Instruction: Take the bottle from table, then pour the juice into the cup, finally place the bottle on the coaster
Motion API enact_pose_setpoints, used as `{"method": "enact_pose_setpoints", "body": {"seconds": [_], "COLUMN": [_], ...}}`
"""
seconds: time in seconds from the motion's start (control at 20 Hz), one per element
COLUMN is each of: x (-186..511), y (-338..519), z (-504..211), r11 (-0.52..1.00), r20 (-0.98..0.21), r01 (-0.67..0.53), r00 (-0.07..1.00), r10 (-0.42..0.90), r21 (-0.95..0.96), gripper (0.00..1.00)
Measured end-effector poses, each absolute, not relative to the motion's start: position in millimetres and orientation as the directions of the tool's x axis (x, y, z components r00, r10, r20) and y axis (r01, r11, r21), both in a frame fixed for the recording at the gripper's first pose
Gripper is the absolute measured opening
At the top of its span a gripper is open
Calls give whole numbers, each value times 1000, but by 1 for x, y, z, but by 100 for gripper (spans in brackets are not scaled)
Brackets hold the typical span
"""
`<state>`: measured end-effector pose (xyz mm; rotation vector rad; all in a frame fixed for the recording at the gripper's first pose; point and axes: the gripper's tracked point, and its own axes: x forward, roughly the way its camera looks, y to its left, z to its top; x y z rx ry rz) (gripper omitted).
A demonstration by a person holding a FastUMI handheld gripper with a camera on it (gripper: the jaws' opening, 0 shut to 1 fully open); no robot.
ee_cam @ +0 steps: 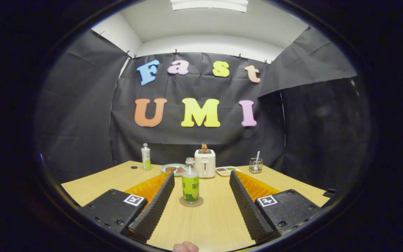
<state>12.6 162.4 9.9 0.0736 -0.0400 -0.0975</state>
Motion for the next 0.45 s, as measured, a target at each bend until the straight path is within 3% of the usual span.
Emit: {"method": "enact_pose_setpoints", "body": {"seconds": [0.45], "x": [10], "y": [166], "z": [13], "r11": [993], "r20": [43], "r01": [109], "r00": [993], "r10": [-111], "r21": [49], "gripper": [100]}}
